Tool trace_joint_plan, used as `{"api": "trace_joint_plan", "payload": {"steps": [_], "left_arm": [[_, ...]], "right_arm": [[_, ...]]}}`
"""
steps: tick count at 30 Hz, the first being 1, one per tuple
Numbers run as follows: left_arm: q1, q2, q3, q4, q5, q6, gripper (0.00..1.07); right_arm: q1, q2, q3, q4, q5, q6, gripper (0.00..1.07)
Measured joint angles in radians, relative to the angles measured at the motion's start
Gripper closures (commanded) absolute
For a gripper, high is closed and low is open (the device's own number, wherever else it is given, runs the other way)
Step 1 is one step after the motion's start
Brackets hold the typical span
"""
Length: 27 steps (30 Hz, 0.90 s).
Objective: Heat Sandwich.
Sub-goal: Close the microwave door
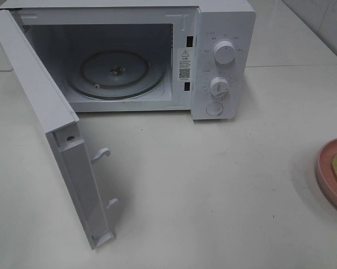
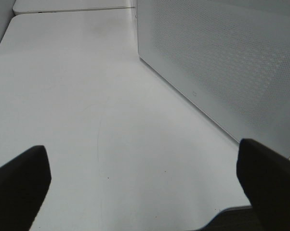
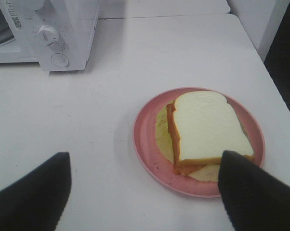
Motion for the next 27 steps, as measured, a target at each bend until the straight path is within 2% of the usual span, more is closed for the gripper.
{"api": "trace_joint_plan", "payload": {"steps": [27], "left_arm": [[0.000,0.000,0.000,0.000,0.000,0.000,0.09]], "right_arm": [[0.000,0.000,0.000,0.000,0.000,0.000,0.31]]}}
